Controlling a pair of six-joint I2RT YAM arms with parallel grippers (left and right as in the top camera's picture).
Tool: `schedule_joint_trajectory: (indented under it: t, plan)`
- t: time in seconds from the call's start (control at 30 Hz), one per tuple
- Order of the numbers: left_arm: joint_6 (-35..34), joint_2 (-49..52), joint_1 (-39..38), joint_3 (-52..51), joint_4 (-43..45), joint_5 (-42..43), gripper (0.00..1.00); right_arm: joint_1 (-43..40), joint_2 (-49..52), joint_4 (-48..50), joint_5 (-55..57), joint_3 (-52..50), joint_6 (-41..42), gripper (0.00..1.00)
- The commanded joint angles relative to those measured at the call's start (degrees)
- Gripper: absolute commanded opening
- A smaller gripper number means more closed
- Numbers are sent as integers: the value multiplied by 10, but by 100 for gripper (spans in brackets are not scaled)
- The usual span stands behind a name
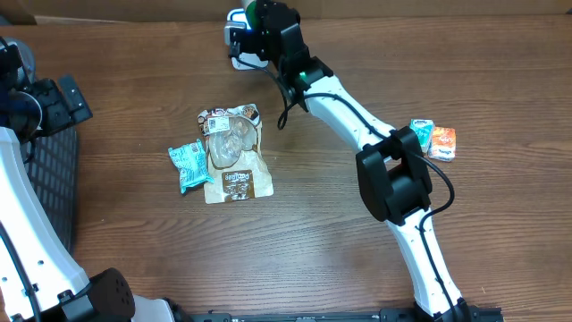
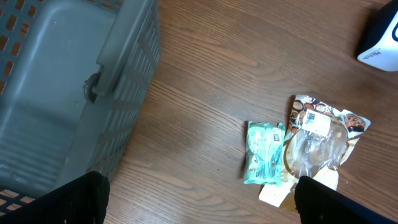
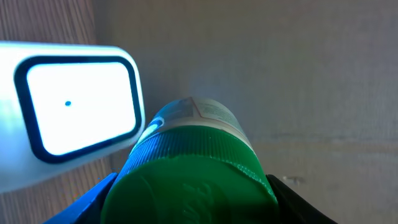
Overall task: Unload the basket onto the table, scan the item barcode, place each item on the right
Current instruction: 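Hold the jar lid up in front of the scanner window, then carry the jar right and set it beside the Kleenex packs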
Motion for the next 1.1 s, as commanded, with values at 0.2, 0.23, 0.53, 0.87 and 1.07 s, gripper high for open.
schedule_joint_trajectory:
  t: [0.2, 0.23, 0.53, 0.87, 1.07]
  plan:
    - [13, 1, 2, 10, -1, -3, 99, -3, -1, -6, -8, 11, -11, 43]
    - [13, 1, 2, 10, -1, -3, 99, -2, -1, -5, -9, 11, -11, 43]
    - [13, 1, 2, 10, -1, -3, 100, -2, -19, -5, -21, 11, 46, 42]
    - [13, 1, 2, 10, -1, -3, 100, -2, -167, -145, -102, 11, 429, 44]
    - [13, 1, 2, 10, -1, -3, 99, -10, -272, -365, -133, 11, 636, 47]
